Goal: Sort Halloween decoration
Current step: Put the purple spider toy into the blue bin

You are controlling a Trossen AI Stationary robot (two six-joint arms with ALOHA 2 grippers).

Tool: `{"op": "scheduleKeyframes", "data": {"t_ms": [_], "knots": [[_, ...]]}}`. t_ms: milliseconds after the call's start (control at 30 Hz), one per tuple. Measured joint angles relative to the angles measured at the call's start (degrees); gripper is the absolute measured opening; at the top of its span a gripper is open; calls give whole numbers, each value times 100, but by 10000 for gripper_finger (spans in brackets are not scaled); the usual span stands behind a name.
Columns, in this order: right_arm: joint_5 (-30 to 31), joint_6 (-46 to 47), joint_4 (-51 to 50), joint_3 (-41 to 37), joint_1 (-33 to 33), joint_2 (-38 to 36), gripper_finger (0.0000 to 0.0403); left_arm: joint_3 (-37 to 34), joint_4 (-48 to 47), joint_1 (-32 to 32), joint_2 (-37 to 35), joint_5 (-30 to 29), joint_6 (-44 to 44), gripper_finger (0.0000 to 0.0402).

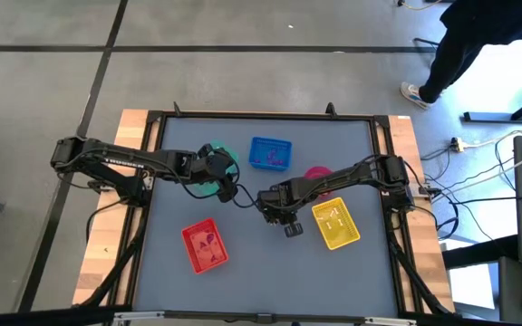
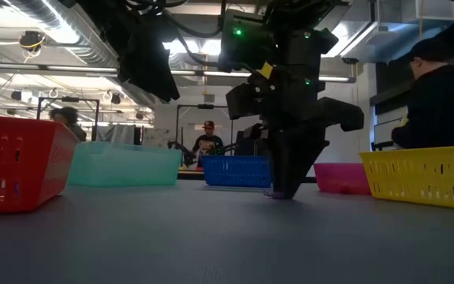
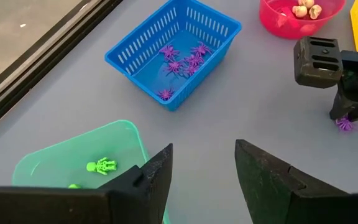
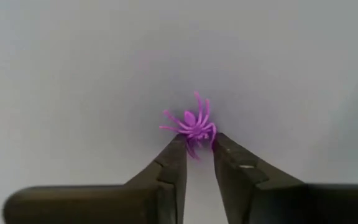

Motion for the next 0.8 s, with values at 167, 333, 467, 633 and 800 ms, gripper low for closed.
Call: {"op": "scheduleKeyframes", "data": {"t_ms": [167, 333, 467, 633, 800], "knots": [[-6, 0, 62, -7, 0, 1, 55, -2, 2, 1, 0, 0, -1, 158], [-10, 0, 85, -7, 0, 2, 33, -2, 2, 2, 0, 0, -2, 158], [-28, 0, 98, -7, 0, 2, 11, 0, 2, 2, 0, 0, -2, 158], [-30, -2, 103, -7, 0, 2, 5, 0, 2, 2, 0, 0, -2, 158], [-28, -2, 104, -7, 0, 4, 2, 0, 2, 1, 0, 0, -2, 158]]}}
